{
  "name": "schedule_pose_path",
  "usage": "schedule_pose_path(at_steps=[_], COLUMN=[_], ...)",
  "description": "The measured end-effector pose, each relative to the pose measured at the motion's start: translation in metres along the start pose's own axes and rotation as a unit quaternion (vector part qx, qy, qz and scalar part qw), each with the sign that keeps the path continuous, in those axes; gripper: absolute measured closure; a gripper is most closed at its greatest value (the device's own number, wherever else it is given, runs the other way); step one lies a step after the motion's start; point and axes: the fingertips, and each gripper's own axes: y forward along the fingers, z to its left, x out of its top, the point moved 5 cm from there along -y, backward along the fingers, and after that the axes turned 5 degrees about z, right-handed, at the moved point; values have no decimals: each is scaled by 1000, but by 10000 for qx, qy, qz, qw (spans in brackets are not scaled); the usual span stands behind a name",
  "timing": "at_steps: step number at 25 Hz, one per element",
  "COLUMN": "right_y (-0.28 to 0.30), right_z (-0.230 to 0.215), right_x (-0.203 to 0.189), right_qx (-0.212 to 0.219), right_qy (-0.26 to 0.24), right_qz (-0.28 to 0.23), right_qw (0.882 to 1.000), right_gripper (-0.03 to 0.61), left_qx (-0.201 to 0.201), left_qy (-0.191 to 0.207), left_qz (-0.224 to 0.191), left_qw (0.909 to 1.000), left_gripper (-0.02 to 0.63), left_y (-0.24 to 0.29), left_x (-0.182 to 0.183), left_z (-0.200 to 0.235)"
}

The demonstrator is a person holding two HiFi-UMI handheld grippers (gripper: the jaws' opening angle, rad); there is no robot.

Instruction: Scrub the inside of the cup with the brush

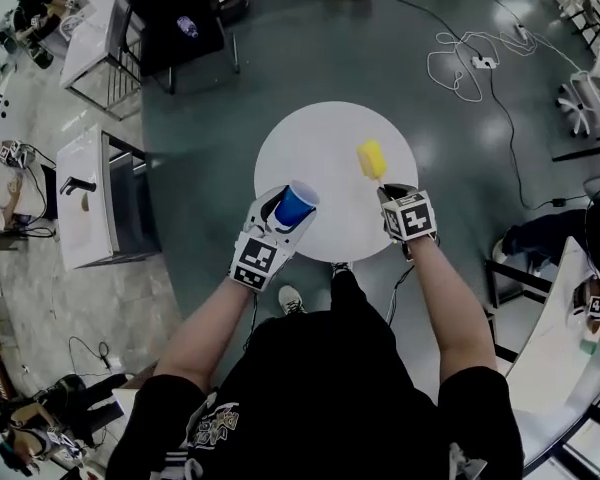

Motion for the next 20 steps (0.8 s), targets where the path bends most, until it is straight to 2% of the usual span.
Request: schedule_pose_path(at_steps=[5,11,20], right_y=[31,60,91], right_z=[-8,-15,-25], right_x=[-15,-26,-36], right_qx=[116,242,415], right_qy=[476,771,823], right_qz=[172,433,802], right_qw=[9987,9958,9925], right_gripper=[538,537,537], left_qx=[302,512,677], left_qy=[-361,-740,-1214], left_qz=[59,340,743], left_qw=[9989,9954,9875], left_gripper=[339,339,339], left_y=[20,52,90], left_x=[-11,-34,-67], left_z=[0,-2,-5])
